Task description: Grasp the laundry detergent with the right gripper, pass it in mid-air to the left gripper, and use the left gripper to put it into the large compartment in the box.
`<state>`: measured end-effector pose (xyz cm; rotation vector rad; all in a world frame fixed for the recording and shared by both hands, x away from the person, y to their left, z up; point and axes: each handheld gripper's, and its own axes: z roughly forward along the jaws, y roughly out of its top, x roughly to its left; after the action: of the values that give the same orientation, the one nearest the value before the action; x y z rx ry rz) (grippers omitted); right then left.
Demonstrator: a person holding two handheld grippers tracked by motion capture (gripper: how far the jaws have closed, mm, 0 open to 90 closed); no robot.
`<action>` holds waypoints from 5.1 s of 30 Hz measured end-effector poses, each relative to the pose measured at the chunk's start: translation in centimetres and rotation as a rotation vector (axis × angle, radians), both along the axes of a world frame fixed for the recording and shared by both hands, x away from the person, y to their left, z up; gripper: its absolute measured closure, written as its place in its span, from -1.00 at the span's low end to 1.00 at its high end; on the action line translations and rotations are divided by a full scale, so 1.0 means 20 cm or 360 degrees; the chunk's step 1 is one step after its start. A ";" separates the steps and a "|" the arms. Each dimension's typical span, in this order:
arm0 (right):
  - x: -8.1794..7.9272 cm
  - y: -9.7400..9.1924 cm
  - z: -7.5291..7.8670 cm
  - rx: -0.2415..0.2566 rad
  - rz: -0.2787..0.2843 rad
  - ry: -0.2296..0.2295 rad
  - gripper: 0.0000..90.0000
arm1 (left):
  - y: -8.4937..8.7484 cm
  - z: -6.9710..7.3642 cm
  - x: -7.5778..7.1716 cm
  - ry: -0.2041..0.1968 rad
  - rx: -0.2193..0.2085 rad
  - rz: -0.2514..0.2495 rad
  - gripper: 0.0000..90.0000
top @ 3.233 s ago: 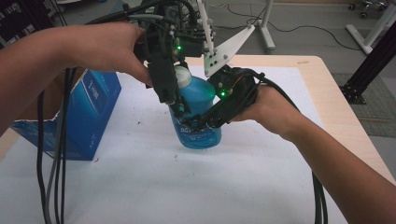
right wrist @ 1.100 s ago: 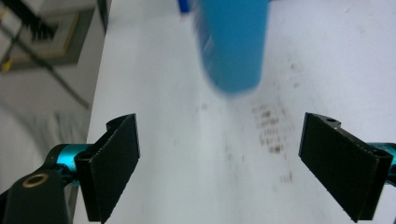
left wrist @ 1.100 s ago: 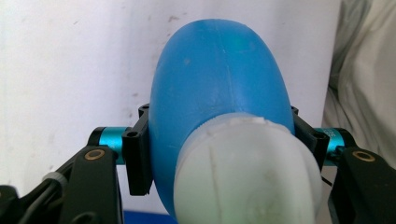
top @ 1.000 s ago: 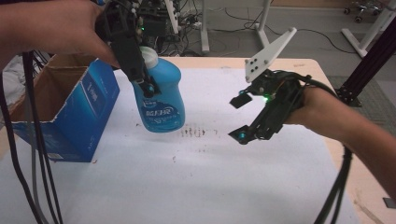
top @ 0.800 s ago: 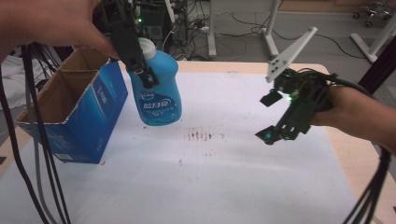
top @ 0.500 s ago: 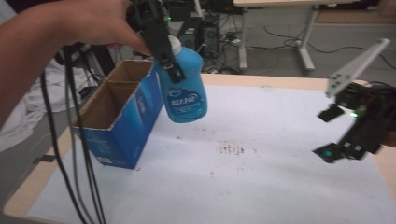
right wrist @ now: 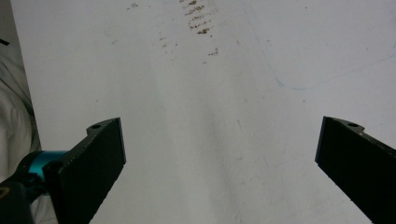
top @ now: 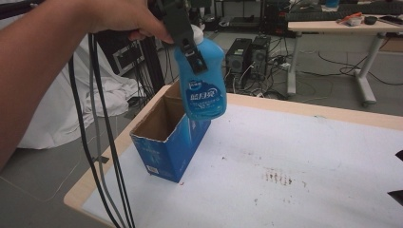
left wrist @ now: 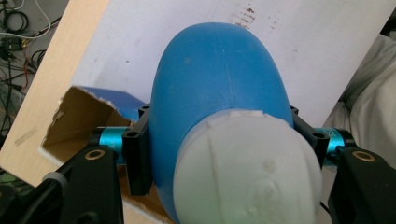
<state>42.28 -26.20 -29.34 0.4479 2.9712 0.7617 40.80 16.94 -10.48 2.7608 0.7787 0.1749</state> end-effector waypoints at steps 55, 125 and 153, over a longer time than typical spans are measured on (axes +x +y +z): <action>0.06 0.01 0.00 -0.0061 -0.0126 0.0009 -0.98 | 0.47 -0.68 0.03 0.0139 0.0134 0.0068 -0.16; -0.01 -0.01 0.03 0.0022 -0.0190 -0.0014 -0.98 | -0.12 -0.44 -0.03 -0.0200 -0.0240 -0.0111 -0.93; -0.05 0.02 0.00 0.0003 -0.0144 -0.0015 -0.98 | -0.63 -0.79 0.04 -0.0093 -0.0059 -0.0349 -0.96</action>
<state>41.31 -25.78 -29.33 0.5734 2.9188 0.7560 41.51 4.43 -26.29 2.7670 0.4553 0.1945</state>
